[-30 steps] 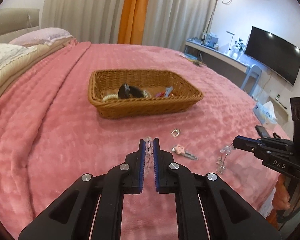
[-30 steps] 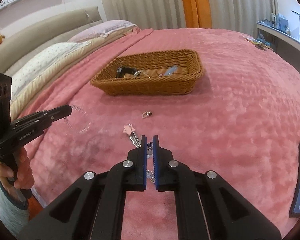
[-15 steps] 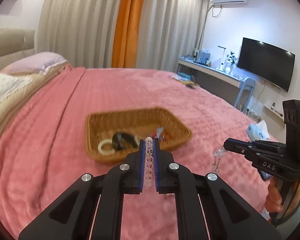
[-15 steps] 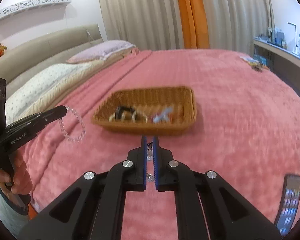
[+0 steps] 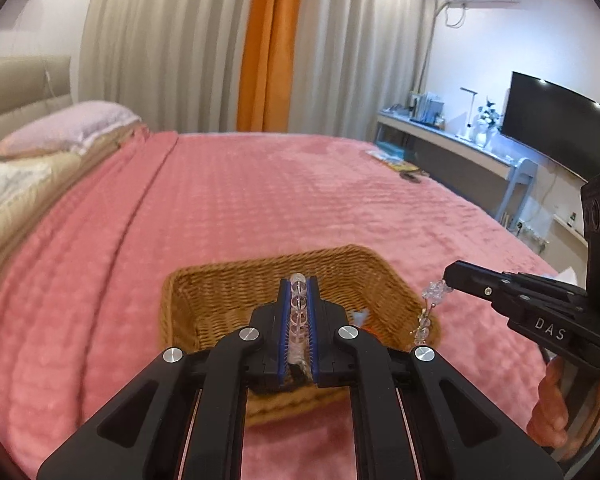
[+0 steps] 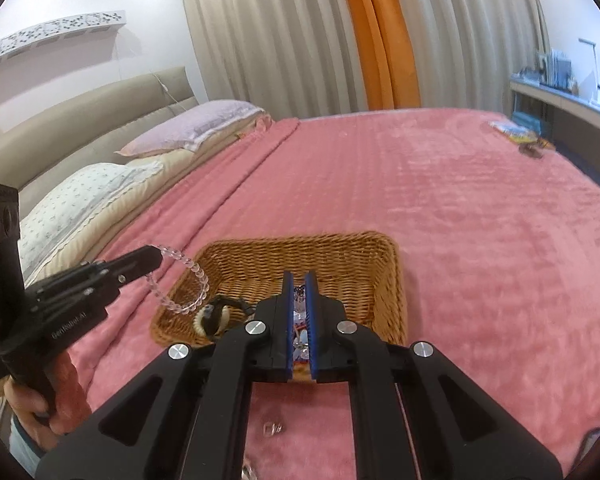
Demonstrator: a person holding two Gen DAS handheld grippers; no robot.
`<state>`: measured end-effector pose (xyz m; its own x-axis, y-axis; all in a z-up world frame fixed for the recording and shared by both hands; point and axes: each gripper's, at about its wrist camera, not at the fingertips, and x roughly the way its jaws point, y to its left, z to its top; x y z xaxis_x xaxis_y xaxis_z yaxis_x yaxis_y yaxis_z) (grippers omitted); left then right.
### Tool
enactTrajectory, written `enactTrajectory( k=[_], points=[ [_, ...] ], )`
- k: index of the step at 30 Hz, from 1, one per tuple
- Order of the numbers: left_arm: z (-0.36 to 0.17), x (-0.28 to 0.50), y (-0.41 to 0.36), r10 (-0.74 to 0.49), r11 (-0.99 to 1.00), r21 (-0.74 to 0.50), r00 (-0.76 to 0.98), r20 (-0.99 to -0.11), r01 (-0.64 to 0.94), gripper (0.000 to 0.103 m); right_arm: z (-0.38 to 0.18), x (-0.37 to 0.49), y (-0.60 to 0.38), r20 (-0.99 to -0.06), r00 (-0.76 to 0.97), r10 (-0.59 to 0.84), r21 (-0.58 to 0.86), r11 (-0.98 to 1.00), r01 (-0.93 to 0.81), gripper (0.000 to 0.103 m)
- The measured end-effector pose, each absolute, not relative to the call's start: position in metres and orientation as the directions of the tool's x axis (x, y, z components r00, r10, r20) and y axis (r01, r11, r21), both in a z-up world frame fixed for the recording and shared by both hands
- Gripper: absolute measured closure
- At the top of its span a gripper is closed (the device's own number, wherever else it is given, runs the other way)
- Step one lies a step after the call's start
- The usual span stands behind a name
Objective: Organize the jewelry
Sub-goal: 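Carry the clear bracelet and charm bracelet into the basket and open both tools, then move the left tool to the pink star hair clip while the right tool approaches the rhinestone charm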
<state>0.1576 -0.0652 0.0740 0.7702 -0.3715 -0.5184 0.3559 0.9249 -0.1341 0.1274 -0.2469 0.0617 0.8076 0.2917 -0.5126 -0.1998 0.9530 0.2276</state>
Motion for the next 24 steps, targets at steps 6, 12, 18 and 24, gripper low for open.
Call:
enactTrajectory(
  k=[6, 12, 18, 24],
  points=[
    [0.041, 0.194, -0.071, -0.35, 0.932, -0.135, 0.739, -0.575, 0.337, 0.097, 0.03, 0.167, -0.243, -0.571, 0.773, 0.275, 0.227, 0.958, -0.173, 0.099],
    [0.018, 0.21, -0.067, -0.344, 0.935, -0.161, 0.704, -0.621, 0.315, 0.096, 0.014, 0.177, -0.242, -0.6, 0.754, 0.268, 0.236, 0.96, -0.153, 0.098],
    [0.025, 0.197, -0.063, -0.358, 0.931, -0.176, 0.703, -0.615, 0.32, 0.049, 0.009, 0.176, -0.251, -0.629, 0.724, 0.283, 0.27, 0.953, -0.138, 0.087],
    [0.051, 0.16, -0.053, -0.38, 0.924, -0.19, 0.728, -0.571, 0.333, 0.029, 0.028, 0.141, -0.263, -0.582, 0.757, 0.296, 0.285, 0.946, -0.151, 0.047]
  ],
)
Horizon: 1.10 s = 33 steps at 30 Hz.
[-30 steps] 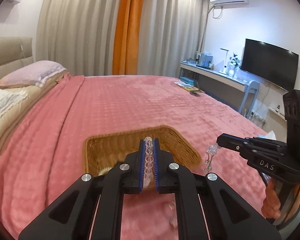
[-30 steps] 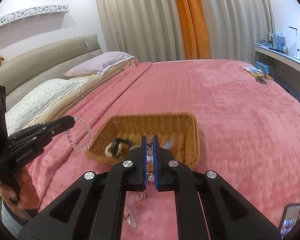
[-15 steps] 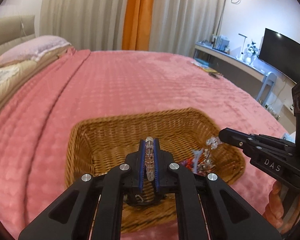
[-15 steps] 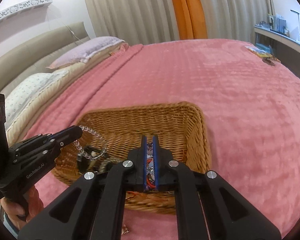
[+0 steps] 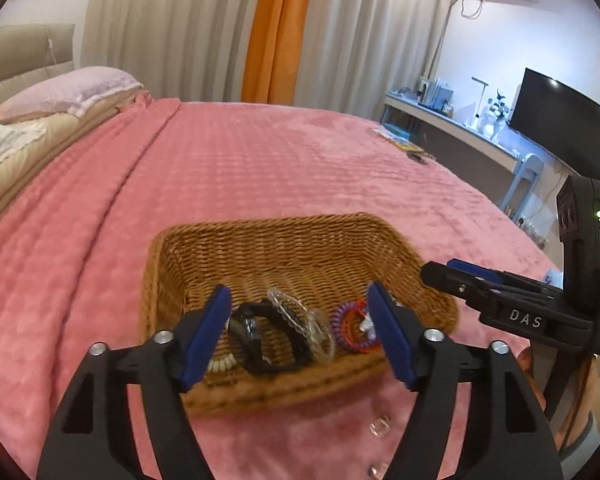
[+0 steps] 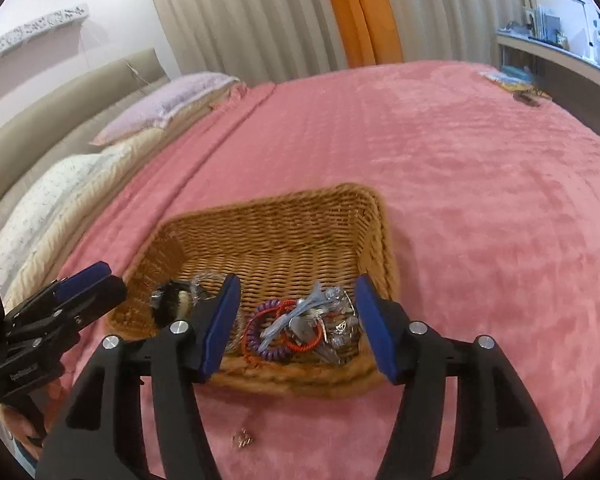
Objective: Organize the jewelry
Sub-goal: 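Move the left tool to the pink star hair clip while the right tool approaches the rhinestone charm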
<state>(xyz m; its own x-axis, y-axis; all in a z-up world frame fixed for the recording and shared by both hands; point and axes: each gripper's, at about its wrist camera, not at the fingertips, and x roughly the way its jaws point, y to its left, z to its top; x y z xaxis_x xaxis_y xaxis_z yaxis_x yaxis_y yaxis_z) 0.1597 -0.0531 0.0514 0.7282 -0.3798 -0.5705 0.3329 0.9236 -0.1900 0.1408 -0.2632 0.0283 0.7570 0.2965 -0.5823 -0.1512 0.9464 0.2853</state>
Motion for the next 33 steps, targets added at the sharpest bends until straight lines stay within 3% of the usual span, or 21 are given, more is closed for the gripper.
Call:
enactTrajectory(
  k=[4, 7, 21, 32, 33],
  points=[
    [0.063, 0.121, -0.05, -0.402, 0.915, -0.207, 0.736, -0.544, 0.346, 0.026, 0.037, 0.101, -0.267, -0.561, 0.771, 0.301, 0.27, 0.947, -0.173, 0.046],
    [0.06, 0.091, -0.053, -0.408, 0.912, -0.213, 0.737, -0.539, 0.349, 0.018, 0.031, 0.066, -0.273, -0.545, 0.779, 0.31, 0.277, 0.944, -0.181, 0.045],
    [-0.031, 0.047, -0.077, -0.359, 0.93, -0.326, 0.624, -0.694, 0.172, 0.019, -0.028, 0.019, -0.3, -0.544, 0.795, 0.268, 0.304, 0.946, -0.11, 0.044],
    [-0.056, 0.061, -0.129, -0.168, 0.985, -0.117, 0.596, -0.785, 0.124, 0.037, -0.035, 0.019, -0.304, -0.552, 0.786, 0.278, 0.322, 0.941, -0.107, 0.044],
    [-0.056, 0.061, -0.129, -0.162, 0.986, -0.109, 0.596, -0.786, 0.124, 0.044, -0.035, 0.02, -0.305, -0.552, 0.785, 0.281, 0.326, 0.939, -0.107, 0.044]
  ],
)
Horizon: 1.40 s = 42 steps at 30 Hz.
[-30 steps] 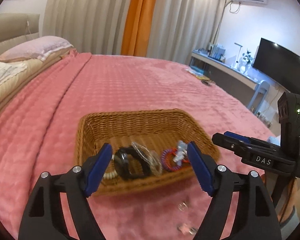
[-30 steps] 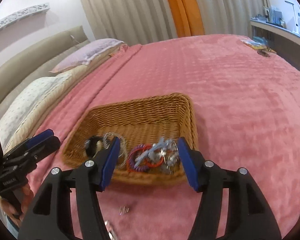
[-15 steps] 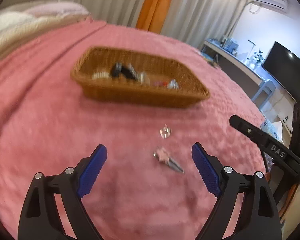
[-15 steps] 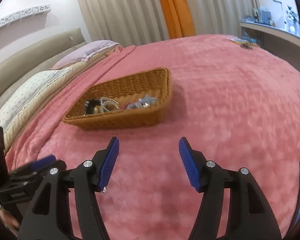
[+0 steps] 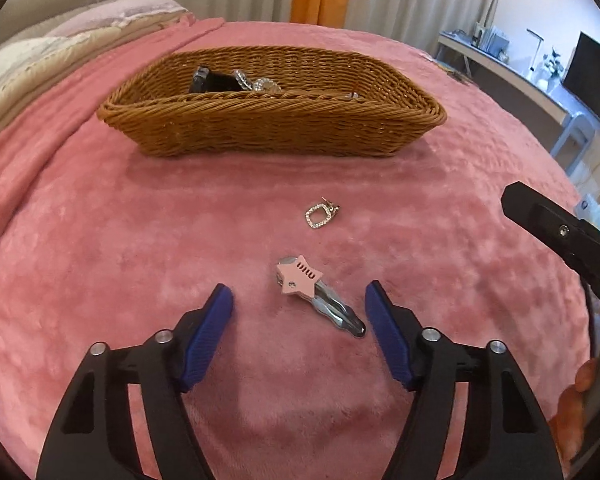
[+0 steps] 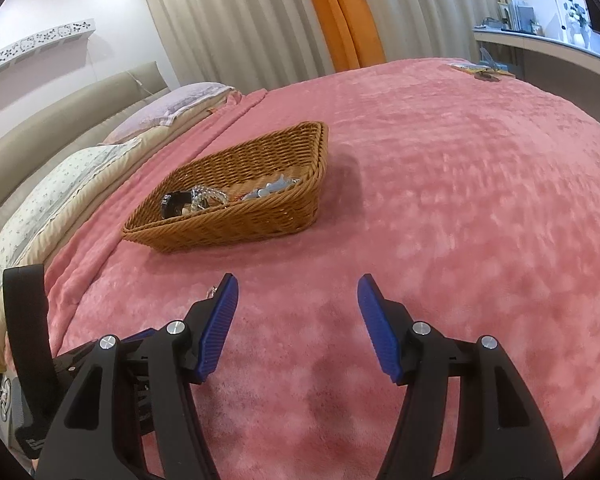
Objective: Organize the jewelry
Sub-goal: 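Move the left tool to the pink star hair clip while the right tool approaches the rhinestone charm, then grasp the pink star hair clip with the left tool while the right tool grasps the rhinestone charm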
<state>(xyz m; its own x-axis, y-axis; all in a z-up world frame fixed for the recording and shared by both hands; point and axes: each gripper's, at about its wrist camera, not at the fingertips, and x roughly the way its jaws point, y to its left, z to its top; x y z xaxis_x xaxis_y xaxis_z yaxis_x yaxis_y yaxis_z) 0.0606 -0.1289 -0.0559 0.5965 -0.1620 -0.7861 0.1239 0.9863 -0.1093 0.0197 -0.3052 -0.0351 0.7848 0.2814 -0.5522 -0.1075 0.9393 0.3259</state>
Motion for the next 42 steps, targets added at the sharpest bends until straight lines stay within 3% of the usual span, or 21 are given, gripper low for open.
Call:
enactTrajectory(
  k=[4, 9, 13, 24, 27, 32, 34, 35, 36, 38, 40, 42],
  points=[
    [-0.055, 0.058, -0.122, -0.146, 0.984, -0.053, 0.599, -0.788, 0.169, 0.072, -0.036, 0.02, -0.302, -0.562, 0.773, 0.293, 0.322, 0.939, -0.122, 0.044],
    [-0.054, 0.06, -0.095, -0.23, 0.964, -0.106, 0.572, -0.787, 0.242, 0.101, -0.038, 0.022, -0.283, -0.589, 0.756, 0.286, 0.265, 0.952, -0.153, 0.044],
    [-0.055, 0.067, -0.079, -0.303, 0.945, -0.173, 0.546, -0.781, 0.276, 0.101, -0.042, 0.027, -0.265, -0.617, 0.73, 0.295, 0.235, 0.954, -0.187, 0.044],
    [-0.048, 0.082, -0.051, -0.296, 0.949, -0.166, 0.571, -0.766, 0.269, 0.101, -0.054, 0.063, -0.2, -0.727, 0.627, 0.281, 0.143, 0.954, -0.262, 0.048],
    [-0.053, 0.083, -0.046, -0.281, 0.952, -0.152, 0.558, -0.781, 0.266, 0.101, -0.058, 0.074, -0.194, -0.742, 0.608, 0.283, 0.148, 0.953, -0.264, 0.058],
    [-0.059, 0.083, -0.044, -0.295, 0.946, -0.161, 0.538, -0.79, 0.282, 0.101, -0.065, 0.094, -0.186, -0.764, 0.582, 0.279, 0.146, 0.953, -0.265, 0.059],
    [-0.06, 0.084, -0.042, -0.311, 0.94, -0.175, 0.528, -0.79, 0.292, 0.1, -0.064, 0.096, -0.183, -0.763, 0.589, 0.266, 0.126, 0.955, -0.268, 0.067],
    [-0.06, 0.083, -0.042, -0.316, 0.939, -0.179, 0.525, -0.79, 0.294, 0.1, -0.065, 0.097, -0.18, -0.763, 0.591, 0.26, 0.113, 0.955, -0.275, 0.076],
    [-0.06, 0.083, -0.041, -0.321, 0.937, -0.183, 0.524, -0.789, 0.298, 0.099, -0.065, 0.096, -0.178, -0.763, 0.593, 0.258, 0.105, 0.954, -0.279, 0.086],
    [-0.058, 0.082, -0.039, -0.332, 0.932, -0.189, 0.524, -0.784, 0.309, 0.093, -0.065, 0.093, -0.177, -0.757, 0.599, 0.261, 0.095, 0.951, -0.294, 0.087],
    [-0.056, 0.081, -0.038, -0.329, 0.935, -0.189, 0.535, -0.778, 0.3, 0.076, -0.064, 0.089, -0.176, -0.754, 0.603, 0.262, 0.086, 0.949, -0.304, 0.087],
    [-0.056, 0.08, -0.038, -0.314, 0.941, -0.179, 0.547, -0.776, 0.287, 0.071, -0.063, 0.082, -0.177, -0.748, 0.609, 0.264, 0.082, 0.947, -0.31, 0.088]
  ],
)
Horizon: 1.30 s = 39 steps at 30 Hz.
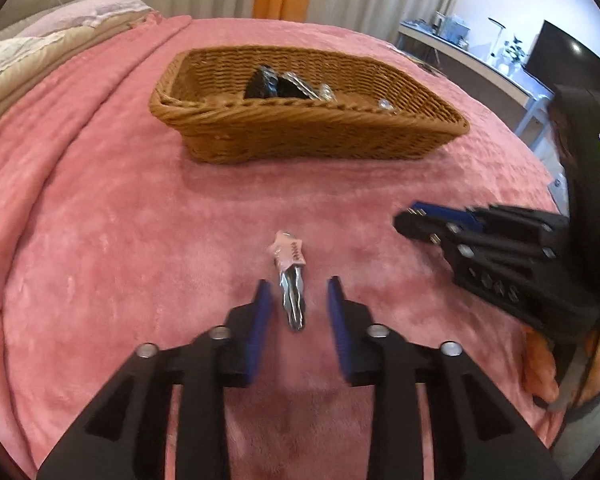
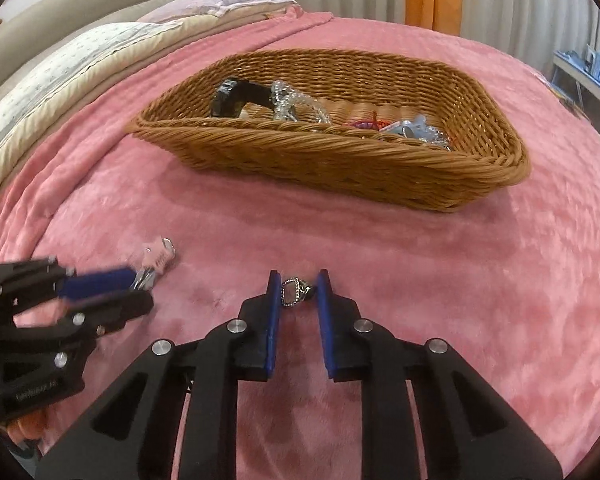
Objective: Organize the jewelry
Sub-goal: 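Grasp the pink star hair clip with the left tool while the right tool grasps the rhinestone charm, then carry the star clip and rhinestone charm into the basket and open both tools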
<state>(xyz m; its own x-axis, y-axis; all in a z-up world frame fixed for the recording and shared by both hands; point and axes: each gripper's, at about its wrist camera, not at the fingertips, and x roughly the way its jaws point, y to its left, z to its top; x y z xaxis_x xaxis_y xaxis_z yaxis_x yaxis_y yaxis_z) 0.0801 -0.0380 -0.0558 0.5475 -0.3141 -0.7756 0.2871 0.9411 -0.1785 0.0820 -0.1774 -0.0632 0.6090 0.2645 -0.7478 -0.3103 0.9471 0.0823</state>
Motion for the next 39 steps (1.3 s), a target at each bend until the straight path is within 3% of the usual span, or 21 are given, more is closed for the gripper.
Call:
enactTrajectory(
  k=[8, 9, 10, 14, 24, 32, 39],
  points=[
    [-0.06, 0.095, -0.051, -0.229, 0.965, -0.111, 0.558, -0.798, 0.238, 0.07, -0.061, 0.052, -0.19, -0.732, 0.622, 0.277, 0.1, 0.947, -0.304, 0.089],
    [-0.06, 0.094, -0.053, -0.218, 0.966, -0.096, 0.559, -0.8, 0.24, 0.073, -0.061, 0.049, -0.193, -0.731, 0.62, 0.283, 0.107, 0.946, -0.306, 0.089],
    [-0.06, 0.093, -0.057, -0.211, 0.965, -0.079, 0.563, -0.799, 0.25, 0.089, -0.061, 0.045, -0.195, -0.732, 0.616, 0.291, 0.113, 0.944, -0.311, 0.089],
    [-0.056, 0.082, -0.065, -0.186, 0.962, -0.024, 0.588, -0.787, 0.272, 0.089, -0.058, 0.028, -0.198, -0.736, 0.601, 0.312, 0.126, 0.935, -0.331, 0.089],
    [0.015, 0.039, -0.058, -0.297, 0.944, -0.08, 0.72, -0.627, 0.32, 0.089, 0.003, -0.009, -0.216, -0.627, 0.709, 0.324, 0.128, 0.94, -0.316, 0.089],
    [0.077, 0.076, -0.062, -0.313, 0.945, -0.088, 0.796, -0.519, 0.314, 0.089, 0.065, 0.038, -0.227, -0.528, 0.807, 0.265, 0.112, 0.964, -0.243, 0.089],
    [0.07, 0.157, -0.064, -0.304, 0.952, -0.142, 0.782, -0.544, 0.271, 0.089, 0.067, 0.125, -0.22, -0.541, 0.814, 0.211, 0.09, 0.977, -0.194, 0.089]
  ],
)
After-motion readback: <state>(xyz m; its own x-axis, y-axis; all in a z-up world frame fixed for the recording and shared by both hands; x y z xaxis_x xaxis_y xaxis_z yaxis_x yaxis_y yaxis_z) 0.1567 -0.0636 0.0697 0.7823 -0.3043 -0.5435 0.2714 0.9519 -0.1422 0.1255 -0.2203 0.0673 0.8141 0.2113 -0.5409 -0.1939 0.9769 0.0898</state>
